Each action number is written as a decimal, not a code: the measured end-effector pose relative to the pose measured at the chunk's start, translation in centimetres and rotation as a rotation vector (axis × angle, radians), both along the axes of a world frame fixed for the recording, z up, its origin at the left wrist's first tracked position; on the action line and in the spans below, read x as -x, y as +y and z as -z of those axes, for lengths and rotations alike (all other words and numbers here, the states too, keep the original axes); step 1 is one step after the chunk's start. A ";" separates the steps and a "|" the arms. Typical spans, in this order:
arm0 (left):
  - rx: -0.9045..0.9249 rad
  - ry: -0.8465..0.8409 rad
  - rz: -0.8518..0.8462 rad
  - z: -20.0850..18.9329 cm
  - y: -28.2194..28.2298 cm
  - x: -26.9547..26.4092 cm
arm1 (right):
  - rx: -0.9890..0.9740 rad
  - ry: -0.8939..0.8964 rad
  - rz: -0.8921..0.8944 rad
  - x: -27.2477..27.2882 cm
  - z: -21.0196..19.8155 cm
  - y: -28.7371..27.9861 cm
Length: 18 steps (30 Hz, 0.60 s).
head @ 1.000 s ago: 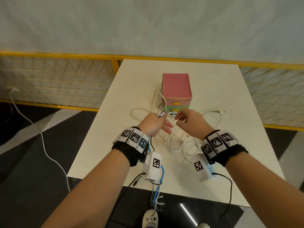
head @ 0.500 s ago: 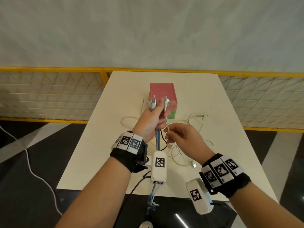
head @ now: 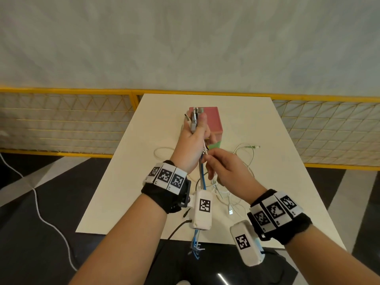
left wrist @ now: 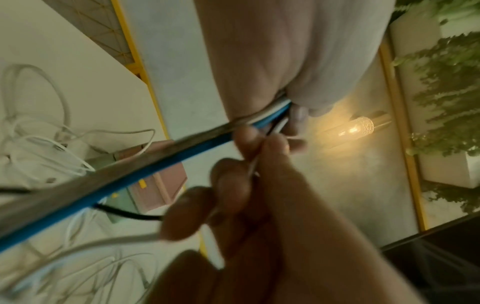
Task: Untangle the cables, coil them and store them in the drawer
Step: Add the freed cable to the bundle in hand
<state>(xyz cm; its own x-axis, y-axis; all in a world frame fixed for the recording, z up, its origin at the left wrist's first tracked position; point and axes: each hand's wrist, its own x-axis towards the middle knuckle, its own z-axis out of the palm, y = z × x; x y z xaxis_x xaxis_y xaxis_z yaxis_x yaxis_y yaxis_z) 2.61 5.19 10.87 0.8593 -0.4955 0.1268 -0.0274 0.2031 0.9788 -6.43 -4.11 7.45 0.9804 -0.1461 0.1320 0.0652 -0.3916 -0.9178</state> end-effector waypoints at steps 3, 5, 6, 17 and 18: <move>0.171 0.104 -0.009 -2.1 0.8 -0.4 | -0.013 0.051 -0.025 0.0 0.8 -0.3; 0.244 0.099 -0.021 -4.0 2.0 -1.0 | 0.013 0.083 -0.030 0.1 1.4 -0.9; 0.264 0.090 -0.030 -4.8 2.6 -1.2 | 0.015 0.094 -0.031 0.1 1.6 -1.3; 0.218 0.087 0.005 -9.6 7.1 -1.9 | 0.047 0.293 -0.035 -0.8 2.4 -5.8; 0.093 0.014 0.018 -9.2 7.0 -1.7 | 0.041 0.252 -0.019 -1.1 1.6 -5.7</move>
<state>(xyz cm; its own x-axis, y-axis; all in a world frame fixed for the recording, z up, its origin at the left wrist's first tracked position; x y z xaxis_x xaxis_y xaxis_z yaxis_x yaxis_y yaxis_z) 4.30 12.20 20.05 0.8522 -0.4979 0.1612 -0.0092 0.2936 0.9559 -5.38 -9.78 5.83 0.9855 -0.1273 -0.1119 -0.1565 -0.4293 -0.8895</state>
